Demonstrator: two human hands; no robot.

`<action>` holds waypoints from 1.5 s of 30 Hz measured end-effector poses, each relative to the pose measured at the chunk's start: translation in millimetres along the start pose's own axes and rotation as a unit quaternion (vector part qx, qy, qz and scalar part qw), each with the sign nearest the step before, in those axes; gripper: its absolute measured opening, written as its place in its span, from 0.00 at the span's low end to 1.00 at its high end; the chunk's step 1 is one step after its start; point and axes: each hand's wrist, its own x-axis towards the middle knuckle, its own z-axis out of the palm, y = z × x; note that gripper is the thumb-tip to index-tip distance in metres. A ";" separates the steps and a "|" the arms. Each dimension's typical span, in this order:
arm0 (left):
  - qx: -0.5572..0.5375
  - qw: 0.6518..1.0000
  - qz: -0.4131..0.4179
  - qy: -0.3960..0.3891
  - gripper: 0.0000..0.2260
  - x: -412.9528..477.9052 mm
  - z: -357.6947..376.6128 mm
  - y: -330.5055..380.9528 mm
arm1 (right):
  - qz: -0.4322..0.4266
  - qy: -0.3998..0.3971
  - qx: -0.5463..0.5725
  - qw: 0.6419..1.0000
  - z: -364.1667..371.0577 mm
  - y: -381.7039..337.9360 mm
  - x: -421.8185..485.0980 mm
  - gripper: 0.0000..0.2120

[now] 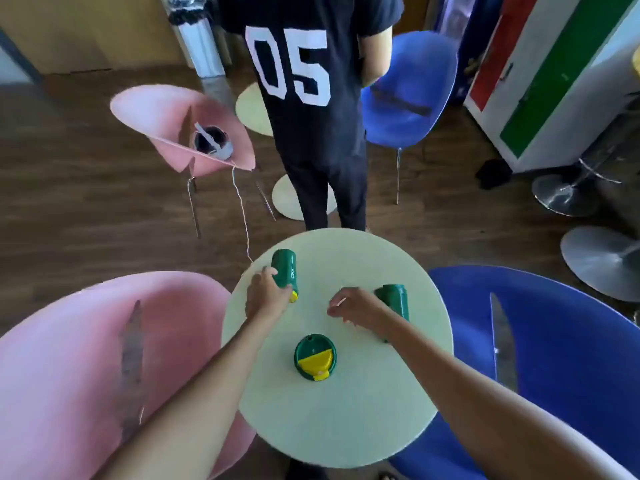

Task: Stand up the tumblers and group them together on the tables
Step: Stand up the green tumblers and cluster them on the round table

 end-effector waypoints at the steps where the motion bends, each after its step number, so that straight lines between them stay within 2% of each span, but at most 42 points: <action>1: -0.015 1.000 -0.019 0.000 0.20 7.3 2.4 -5.1 | 0.021 -0.011 0.005 1.000 10.9 4.7 5.5 0.05; 5: -0.043 0.992 -0.107 -0.048 0.31 27.5 21.3 -28.4 | 0.088 -0.027 -0.010 0.996 44.5 20.8 9.7 0.19; 8: -0.085 0.984 -0.137 -0.074 0.38 47.8 37.7 -36.8 | 0.119 -0.052 0.014 0.991 61.9 28.2 10.2 0.23; 10: -0.101 0.979 -0.157 -0.083 0.41 59.1 47.6 -37.4 | 0.147 -0.036 0.041 0.988 68.5 33.2 11.3 0.23; 16: -0.077 0.973 -0.211 -0.054 0.41 77.3 67.0 -39.5 | 0.179 -0.036 0.164 0.969 74.4 50.7 11.1 0.22; 22: -0.181 0.964 -0.189 -0.044 0.41 81.8 74.8 -44.1 | 0.197 -0.059 0.202 0.957 74.8 60.3 15.2 0.22; 24: -0.171 0.971 -0.163 -0.038 0.39 76.9 70.7 -44.9 | 0.200 -0.069 0.207 0.955 74.2 62.0 15.0 0.23; 28: -0.135 0.989 -0.052 -0.026 0.40 62.4 56.0 -42.4 | 0.204 -0.079 0.215 0.952 71.6 61.0 13.9 0.25; 34: -0.018 0.989 0.130 -0.074 0.42 58.7 35.0 -35.2 | 0.217 -0.090 0.220 0.947 69.3 57.5 10.5 0.28; 39: 0.167 0.938 0.256 -0.164 0.41 67.5 22.5 -16.3 | 0.239 -0.083 0.222 0.942 69.2 57.7 6.6 0.31; 45: 0.256 0.855 0.380 -0.243 0.38 70.0 23.6 0.5 | 0.241 -0.067 0.250 0.936 74.2 58.6 1.0 0.26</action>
